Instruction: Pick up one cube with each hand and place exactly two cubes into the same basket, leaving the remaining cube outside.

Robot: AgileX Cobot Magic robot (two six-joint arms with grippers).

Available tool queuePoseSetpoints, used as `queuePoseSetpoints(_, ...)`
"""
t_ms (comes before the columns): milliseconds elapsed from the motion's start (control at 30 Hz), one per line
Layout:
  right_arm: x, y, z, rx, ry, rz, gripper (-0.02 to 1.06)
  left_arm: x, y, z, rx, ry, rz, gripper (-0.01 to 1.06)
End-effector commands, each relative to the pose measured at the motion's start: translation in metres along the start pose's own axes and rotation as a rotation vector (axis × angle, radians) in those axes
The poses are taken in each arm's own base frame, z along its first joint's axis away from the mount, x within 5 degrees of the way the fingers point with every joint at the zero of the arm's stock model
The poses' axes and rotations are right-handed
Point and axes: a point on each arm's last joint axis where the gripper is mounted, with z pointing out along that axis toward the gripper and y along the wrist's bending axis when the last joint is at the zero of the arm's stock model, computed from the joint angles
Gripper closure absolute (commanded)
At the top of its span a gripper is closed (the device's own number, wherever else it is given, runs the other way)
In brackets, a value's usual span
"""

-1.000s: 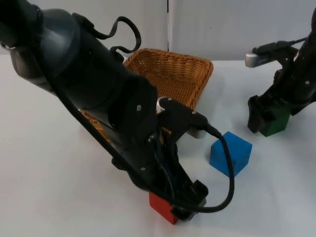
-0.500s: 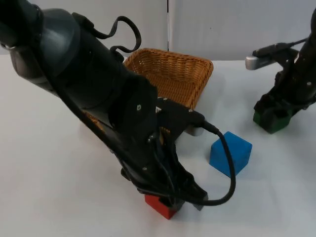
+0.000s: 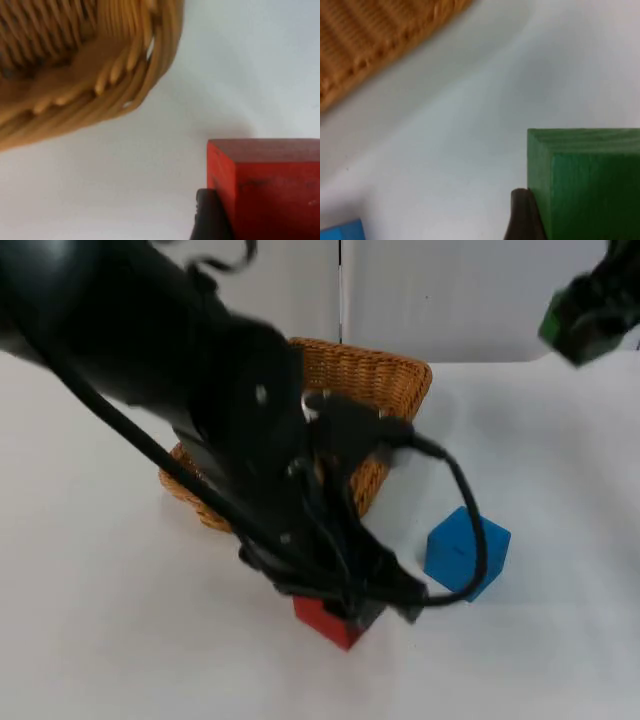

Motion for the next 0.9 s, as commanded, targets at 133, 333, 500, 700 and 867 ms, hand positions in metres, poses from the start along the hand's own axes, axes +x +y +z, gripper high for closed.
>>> queuePoseSetpoints(133, -0.01, 0.0, -0.043, 0.027, -0.081, -0.02, 1.05, -0.01, -0.006, -0.049, 0.024, -0.117, -0.006, 1.05)
queuePoseSetpoints(333, -0.012, 0.0, -0.056, 0.034, -0.107, -0.02, 1.05, -0.014, -0.007, -0.09, 0.037, -0.221, 0.0, 1.05)
queuePoseSetpoints(500, -0.012, 0.0, -0.056, 0.034, -0.107, -0.02, 1.05, -0.014, -0.007, -0.105, 0.033, -0.261, 0.015, 1.05)
queuePoseSetpoints(700, -0.012, 0.0, -0.056, 0.032, -0.111, -0.017, 1.05, -0.014, -0.007, -0.104, 0.029, -0.26, 0.02, 1.05)
queuePoseSetpoints(867, -0.013, 0.002, -0.056, 0.018, -0.114, -0.002, 1.05, -0.014, -0.007, -0.104, 0.029, -0.26, 0.02, 1.05)
